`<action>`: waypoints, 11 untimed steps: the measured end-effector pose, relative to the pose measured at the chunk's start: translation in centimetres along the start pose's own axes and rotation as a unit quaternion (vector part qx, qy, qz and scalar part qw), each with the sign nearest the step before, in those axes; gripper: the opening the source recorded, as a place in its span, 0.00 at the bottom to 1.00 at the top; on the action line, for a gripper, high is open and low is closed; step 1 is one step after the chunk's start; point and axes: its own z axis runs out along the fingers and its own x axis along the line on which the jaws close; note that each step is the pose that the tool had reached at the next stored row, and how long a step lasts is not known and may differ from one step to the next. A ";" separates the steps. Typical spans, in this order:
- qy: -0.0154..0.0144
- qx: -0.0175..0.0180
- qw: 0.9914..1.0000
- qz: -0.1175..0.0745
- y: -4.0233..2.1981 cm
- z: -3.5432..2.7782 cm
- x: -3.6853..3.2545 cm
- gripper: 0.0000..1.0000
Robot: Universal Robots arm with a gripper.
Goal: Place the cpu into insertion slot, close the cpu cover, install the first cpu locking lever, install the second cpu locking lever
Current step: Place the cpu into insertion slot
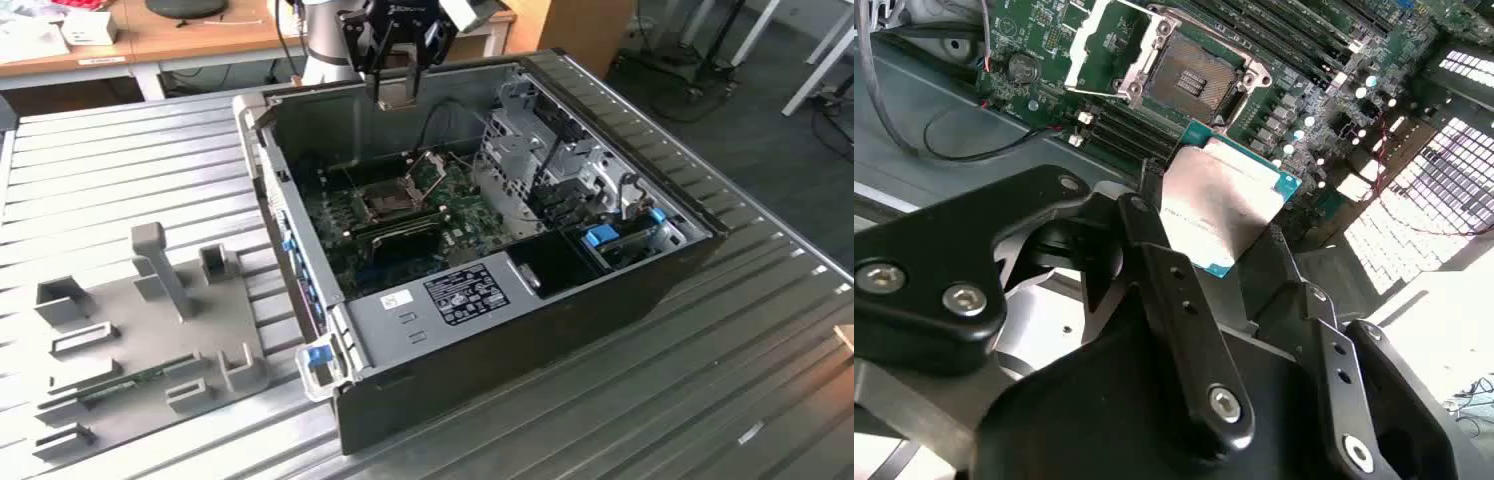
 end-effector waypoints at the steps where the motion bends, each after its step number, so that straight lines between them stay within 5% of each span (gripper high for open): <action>1: 0.000 0.000 1.000 0.000 0.00 0.00 0.00 0.54; 11: 0.000 0.000 1.000 0.000 -0.02 0.23 0.00 0.54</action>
